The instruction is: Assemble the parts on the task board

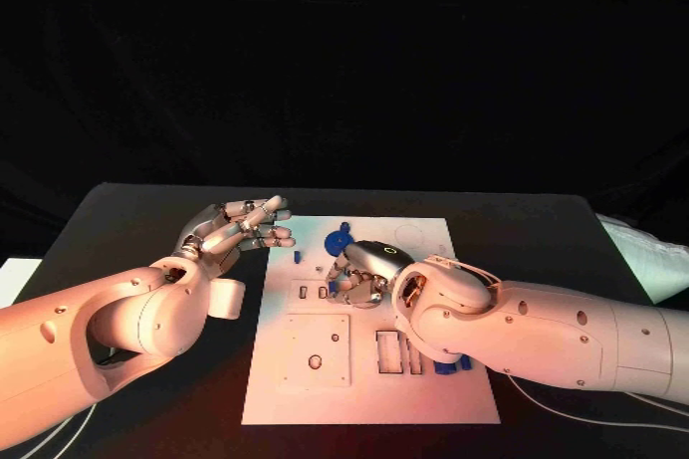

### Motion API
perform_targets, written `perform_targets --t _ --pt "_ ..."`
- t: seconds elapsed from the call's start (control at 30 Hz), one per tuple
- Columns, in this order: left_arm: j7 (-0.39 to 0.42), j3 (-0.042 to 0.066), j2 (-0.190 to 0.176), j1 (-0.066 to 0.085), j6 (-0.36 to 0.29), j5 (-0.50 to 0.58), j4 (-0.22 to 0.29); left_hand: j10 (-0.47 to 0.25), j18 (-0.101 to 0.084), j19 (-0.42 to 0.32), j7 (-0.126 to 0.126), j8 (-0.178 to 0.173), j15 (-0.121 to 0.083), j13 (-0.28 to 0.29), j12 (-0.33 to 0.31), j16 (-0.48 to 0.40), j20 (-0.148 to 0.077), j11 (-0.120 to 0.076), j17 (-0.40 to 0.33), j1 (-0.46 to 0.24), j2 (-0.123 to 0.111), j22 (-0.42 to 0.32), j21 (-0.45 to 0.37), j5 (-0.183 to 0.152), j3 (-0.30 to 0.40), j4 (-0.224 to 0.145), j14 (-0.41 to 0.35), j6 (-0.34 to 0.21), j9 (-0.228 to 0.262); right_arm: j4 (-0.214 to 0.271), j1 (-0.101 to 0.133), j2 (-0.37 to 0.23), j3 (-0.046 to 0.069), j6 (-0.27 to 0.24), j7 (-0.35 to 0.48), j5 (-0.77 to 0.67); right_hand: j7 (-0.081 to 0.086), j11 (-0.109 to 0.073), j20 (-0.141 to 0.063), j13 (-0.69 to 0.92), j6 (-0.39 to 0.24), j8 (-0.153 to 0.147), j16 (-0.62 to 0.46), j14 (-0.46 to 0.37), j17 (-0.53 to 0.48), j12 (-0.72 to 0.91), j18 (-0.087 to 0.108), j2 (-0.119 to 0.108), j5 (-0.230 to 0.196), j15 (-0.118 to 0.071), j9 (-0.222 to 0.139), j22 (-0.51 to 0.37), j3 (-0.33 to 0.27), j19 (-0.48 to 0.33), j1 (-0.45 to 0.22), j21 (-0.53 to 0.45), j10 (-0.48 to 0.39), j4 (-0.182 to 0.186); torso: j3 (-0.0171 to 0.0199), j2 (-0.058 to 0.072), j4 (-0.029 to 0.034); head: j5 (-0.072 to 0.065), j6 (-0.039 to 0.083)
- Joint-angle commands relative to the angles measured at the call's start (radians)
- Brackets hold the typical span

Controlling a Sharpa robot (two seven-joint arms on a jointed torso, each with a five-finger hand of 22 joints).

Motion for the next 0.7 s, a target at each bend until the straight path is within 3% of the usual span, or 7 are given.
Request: perform_targets --t 0.03,0.43,0.6,0.7 --pt "0.006 0.000 0.001 0.000 0.021 0.003 0.002 -0.007 0.016 -0.010 0.000 -0.004 0.001 0.000 -0.003 0.000 0.001 -0.001 0.001 0.002 0.010 0.001 0.005 -0.003 -0.001 -0.007 -0.008 0.000 0.000 -0.003 -0.003 0.004 0.000 0.032 -0.026 -0.060 -0.013 0.000 -0.009 0.065 0.021 0.001 -0.002 0.078 0.141 0.001 -0.014 -0.004 0.004 -0.006 0.001 0.076 0.003 0.023 -0.001 -0.004 -0.007 0.004 0.0003 0.001 -0.0014 0.001 -0.004" --pt "0.006 0.000 0.000 0.000 0.023 0.003 0.003 -0.007 0.016 -0.010 0.000 -0.004 0.001 0.000 -0.003 -0.001 0.001 -0.001 0.002 0.002 0.010 0.002 0.005 -0.003 -0.001 -0.007 -0.009 0.000 0.000 -0.009 -0.008 0.010 -0.002 0.066 -0.037 -0.081 -0.012 0.001 -0.009 0.062 0.020 -0.001 -0.003 0.078 0.141 -0.004 -0.013 -0.013 0.004 -0.005 0.001 0.074 0.001 0.023 -0.008 -0.005 -0.009 0.004 0.0005 0.000 -0.0006 0.005 -0.008" --pt "0.005 0.000 -0.001 0.000 0.023 0.003 0.004 -0.007 0.016 -0.010 0.000 -0.004 0.001 0.000 -0.003 -0.001 0.001 -0.001 0.002 0.002 0.010 0.002 0.005 -0.003 -0.001 -0.007 -0.009 0.000 0.000 -0.010 -0.009 0.009 -0.002 0.079 -0.042 -0.087 -0.008 0.004 -0.008 0.052 0.012 -0.007 -0.002 0.079 0.144 -0.021 -0.013 -0.033 0.006 -0.003 -0.002 0.072 -0.006 0.022 -0.023 -0.006 -0.017 0.007 0.0004 0.000 -0.0007 0.005 -0.010" --pt "0.005 0.000 -0.001 0.000 0.023 0.003 0.004 -0.007 0.016 -0.010 0.000 -0.004 0.001 0.000 -0.003 -0.001 0.001 -0.001 0.002 0.002 0.010 0.002 0.005 -0.003 -0.001 -0.007 -0.009 0.000 0.000 -0.010 -0.009 0.009 -0.002 0.087 -0.045 -0.090 -0.005 0.007 -0.006 0.047 0.006 -0.012 -0.001 0.079 0.146 -0.029 -0.013 -0.050 0.036 -0.001 -0.004 0.071 -0.014 0.022 -0.036 -0.007 -0.022 0.012 0.0003 0.000 -0.0010 0.006 -0.011"
